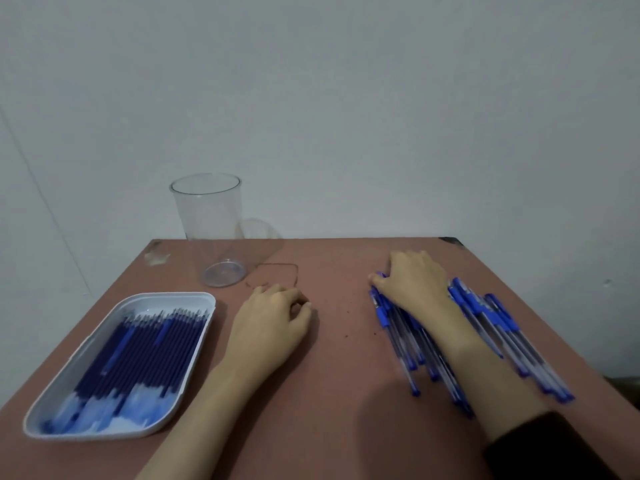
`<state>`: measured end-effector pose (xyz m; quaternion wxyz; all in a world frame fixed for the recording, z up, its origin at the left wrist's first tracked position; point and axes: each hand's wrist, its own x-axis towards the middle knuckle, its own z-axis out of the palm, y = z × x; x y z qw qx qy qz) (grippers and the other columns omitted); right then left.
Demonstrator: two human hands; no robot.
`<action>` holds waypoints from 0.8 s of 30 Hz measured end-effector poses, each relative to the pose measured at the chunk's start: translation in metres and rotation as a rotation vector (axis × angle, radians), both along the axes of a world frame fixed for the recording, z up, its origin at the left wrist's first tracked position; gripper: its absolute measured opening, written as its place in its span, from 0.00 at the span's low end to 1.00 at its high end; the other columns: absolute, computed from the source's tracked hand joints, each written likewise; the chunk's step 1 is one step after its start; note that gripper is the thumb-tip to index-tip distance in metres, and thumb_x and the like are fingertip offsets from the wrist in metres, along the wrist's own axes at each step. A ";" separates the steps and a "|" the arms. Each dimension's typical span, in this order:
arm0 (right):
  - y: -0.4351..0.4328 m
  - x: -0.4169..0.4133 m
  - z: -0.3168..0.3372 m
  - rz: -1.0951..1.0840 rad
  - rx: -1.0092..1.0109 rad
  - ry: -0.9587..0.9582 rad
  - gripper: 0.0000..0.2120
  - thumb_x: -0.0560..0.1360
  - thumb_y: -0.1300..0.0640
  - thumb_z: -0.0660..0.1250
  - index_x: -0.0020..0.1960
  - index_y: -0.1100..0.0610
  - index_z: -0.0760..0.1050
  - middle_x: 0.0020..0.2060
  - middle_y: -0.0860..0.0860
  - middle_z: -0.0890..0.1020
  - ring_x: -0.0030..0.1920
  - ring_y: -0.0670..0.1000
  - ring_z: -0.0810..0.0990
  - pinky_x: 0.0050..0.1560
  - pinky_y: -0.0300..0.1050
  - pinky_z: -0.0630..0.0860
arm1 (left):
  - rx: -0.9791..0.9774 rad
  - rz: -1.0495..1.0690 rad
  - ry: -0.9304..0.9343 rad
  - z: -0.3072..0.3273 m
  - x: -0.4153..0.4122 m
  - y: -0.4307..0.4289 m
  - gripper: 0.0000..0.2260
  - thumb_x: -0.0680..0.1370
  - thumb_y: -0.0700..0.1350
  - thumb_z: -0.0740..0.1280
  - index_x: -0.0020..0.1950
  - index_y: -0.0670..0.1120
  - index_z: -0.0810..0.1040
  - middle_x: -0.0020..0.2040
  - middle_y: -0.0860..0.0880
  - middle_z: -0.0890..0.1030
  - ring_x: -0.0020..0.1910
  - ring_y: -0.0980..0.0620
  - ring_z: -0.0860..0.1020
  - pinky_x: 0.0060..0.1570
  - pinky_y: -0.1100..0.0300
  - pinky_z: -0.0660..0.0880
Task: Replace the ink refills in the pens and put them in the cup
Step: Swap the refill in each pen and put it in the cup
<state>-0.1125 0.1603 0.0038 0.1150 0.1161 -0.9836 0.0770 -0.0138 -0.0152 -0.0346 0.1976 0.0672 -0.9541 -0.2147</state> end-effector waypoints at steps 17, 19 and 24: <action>-0.012 0.029 0.039 0.384 -0.941 -0.255 0.10 0.80 0.50 0.61 0.51 0.51 0.79 0.31 0.47 0.77 0.28 0.46 0.77 0.31 0.37 0.74 | 0.780 -0.143 0.033 0.038 -0.004 -0.008 0.07 0.79 0.45 0.65 0.52 0.50 0.81 0.45 0.52 0.83 0.43 0.58 0.79 0.45 0.63 0.73; -0.020 0.031 0.028 0.451 -0.819 -0.168 0.11 0.80 0.48 0.60 0.56 0.46 0.79 0.35 0.40 0.79 0.35 0.40 0.77 0.38 0.32 0.71 | 0.926 -0.119 0.155 0.037 -0.001 -0.004 0.08 0.79 0.42 0.64 0.54 0.48 0.81 0.47 0.49 0.83 0.41 0.61 0.79 0.42 0.67 0.75; -0.024 0.036 0.006 0.571 -0.614 -0.029 0.09 0.80 0.51 0.60 0.57 0.49 0.76 0.33 0.47 0.79 0.36 0.49 0.77 0.37 0.41 0.71 | 0.988 -0.121 0.254 0.030 0.005 -0.005 0.09 0.78 0.39 0.65 0.51 0.52 0.81 0.47 0.51 0.83 0.42 0.62 0.79 0.41 0.71 0.73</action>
